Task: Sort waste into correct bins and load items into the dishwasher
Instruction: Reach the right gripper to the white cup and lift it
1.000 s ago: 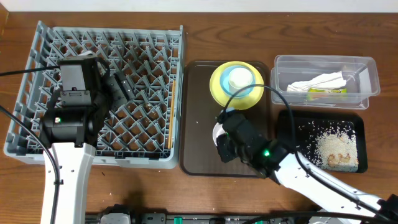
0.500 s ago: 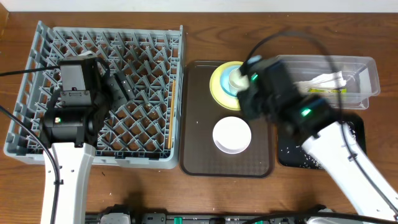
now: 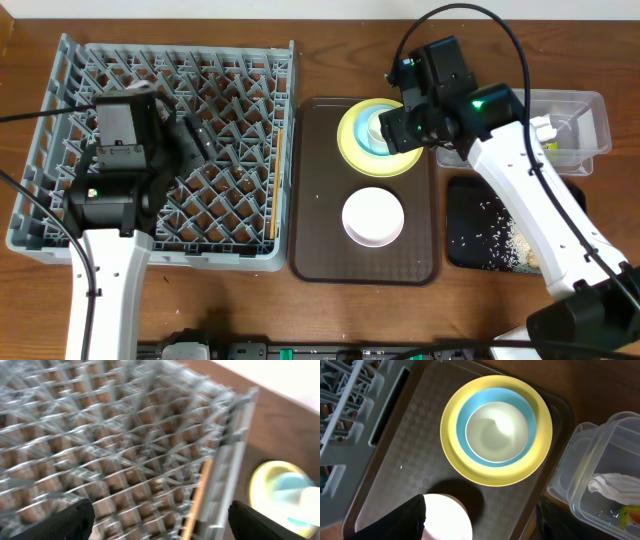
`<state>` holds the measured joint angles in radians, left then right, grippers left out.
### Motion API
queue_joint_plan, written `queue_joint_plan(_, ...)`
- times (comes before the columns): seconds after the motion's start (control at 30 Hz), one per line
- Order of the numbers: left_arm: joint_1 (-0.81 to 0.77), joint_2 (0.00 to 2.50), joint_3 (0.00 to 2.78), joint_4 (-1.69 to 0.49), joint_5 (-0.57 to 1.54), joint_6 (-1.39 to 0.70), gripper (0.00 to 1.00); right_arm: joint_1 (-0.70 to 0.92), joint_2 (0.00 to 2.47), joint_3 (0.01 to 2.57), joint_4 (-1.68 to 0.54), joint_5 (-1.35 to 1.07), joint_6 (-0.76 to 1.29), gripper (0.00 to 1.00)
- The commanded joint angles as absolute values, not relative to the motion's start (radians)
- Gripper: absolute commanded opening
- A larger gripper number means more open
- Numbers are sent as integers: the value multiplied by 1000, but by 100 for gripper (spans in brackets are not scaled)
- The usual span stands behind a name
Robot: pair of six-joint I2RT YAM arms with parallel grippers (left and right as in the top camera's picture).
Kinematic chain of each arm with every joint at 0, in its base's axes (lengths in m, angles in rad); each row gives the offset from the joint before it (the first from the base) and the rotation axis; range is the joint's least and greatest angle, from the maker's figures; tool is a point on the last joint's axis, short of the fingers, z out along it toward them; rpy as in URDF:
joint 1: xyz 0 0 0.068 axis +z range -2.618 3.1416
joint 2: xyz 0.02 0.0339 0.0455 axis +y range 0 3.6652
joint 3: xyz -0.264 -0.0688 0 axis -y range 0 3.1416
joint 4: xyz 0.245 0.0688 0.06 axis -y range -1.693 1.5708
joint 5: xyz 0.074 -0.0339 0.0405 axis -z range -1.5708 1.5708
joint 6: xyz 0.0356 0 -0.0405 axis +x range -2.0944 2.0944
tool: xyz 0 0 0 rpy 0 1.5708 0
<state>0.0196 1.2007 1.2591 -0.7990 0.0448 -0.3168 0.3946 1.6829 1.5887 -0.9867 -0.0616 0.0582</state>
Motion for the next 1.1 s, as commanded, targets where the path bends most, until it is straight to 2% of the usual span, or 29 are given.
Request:
queue_joint_plan(0.0,23,1195,1280,-765,264,-308,89,356,1665,1604,-1026,-67,43,70)
queue_joint_plan(0.1,23,1195,1280,-746,285,-309,89,308,1665,1604,-1058,-84,44,71)
queue_joint_plan(0.2,23,1195,1280,-746,285,-359,89,276,1666,1603,-1060,-209,25,67)
queue_joint_plan(0.23,23,1195,1280,-746,285,-365,96,274,1667,1603,-1058,-251,0,66)
queue_joint_plan(0.3,23,1195,1280,-751,284,-364,97,281,1669,1602,-1053,-316,-59,64)
queue_joint_plan(0.47,23,1195,1280,-783,284,-364,98,329,1687,1593,-1011,-303,-104,58)
queue_joint_plan(0.63,23,1195,1280,-859,276,-360,98,370,1714,1545,-930,-188,-104,55)
queue_joint_plan(0.7,23,1195,1280,-879,276,-360,98,387,1737,1509,-855,-191,-107,46)
queue_joint_plan(0.77,23,1195,1280,-886,276,-360,98,400,1755,1488,-812,-188,-112,42)
queue_joint_plan(1.07,23,1195,1279,-901,276,-360,98,430,1902,1451,-695,-102,-148,44)
